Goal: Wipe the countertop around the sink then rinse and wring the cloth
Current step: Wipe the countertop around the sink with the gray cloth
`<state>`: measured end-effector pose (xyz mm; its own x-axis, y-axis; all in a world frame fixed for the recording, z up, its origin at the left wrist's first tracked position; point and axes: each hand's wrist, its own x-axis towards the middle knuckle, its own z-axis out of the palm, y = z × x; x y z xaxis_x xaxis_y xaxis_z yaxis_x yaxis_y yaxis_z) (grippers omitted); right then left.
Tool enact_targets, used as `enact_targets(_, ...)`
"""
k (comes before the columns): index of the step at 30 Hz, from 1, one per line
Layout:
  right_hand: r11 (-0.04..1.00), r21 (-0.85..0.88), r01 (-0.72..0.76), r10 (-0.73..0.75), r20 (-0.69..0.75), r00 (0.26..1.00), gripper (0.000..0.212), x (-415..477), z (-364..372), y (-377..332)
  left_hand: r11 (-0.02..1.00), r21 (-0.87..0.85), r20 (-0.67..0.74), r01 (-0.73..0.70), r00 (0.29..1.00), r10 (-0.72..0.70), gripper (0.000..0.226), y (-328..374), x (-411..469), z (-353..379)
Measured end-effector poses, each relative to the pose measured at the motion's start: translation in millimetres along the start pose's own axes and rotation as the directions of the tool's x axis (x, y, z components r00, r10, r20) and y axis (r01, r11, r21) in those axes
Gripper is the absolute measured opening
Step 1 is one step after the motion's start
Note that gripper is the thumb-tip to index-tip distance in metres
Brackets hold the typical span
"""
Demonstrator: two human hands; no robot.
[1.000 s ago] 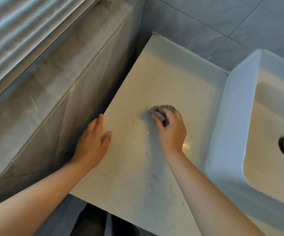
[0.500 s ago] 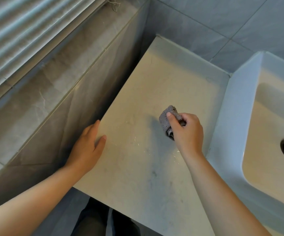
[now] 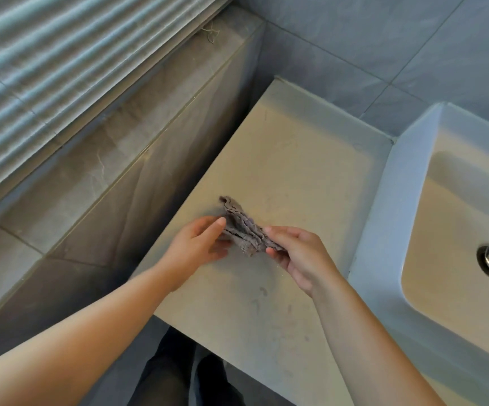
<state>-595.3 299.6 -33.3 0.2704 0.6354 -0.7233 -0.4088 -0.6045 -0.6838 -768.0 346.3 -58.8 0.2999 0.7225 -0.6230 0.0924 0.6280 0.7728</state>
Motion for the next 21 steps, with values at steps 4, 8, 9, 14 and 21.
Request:
enact_targets(4, 0.998, 0.066, -0.017, 0.012, 0.07, 0.997, 0.006, -15, -4, -3, 0.906, -0.41, 0.0, 0.102, 0.994, -0.112, 0.042, 9, 1, 3)
enact_targets(8, 0.995, -0.043, -0.09, 0.096, 0.19, 0.977, 0.044, -23, -9, -4, 0.948, -0.311, -0.029, 0.063, 0.997, -0.076, 0.049, 23, 0, 5)
enact_targets(9, 0.992, -0.093, -0.088, 0.104, 0.189, 0.976, 0.05, -23, -8, -2, 0.966, -0.254, -0.027, 0.055, 0.998, -0.064, 0.045, 27, -1, 7)
enact_targets(14, 0.972, -0.21, 0.104, -0.083, 0.107, 0.991, 0.016, -18, -1, 8, 0.995, -0.066, 0.036, 0.079, 0.996, -0.077, 0.032, 38, -1, 15)
enact_targets(21, 0.954, -0.165, 0.25, -0.259, -0.033, 0.965, 0.019, -23, -2, 6, 0.974, -0.091, 0.029, 0.207, 0.978, -0.206, 0.029, 37, 4, 11)
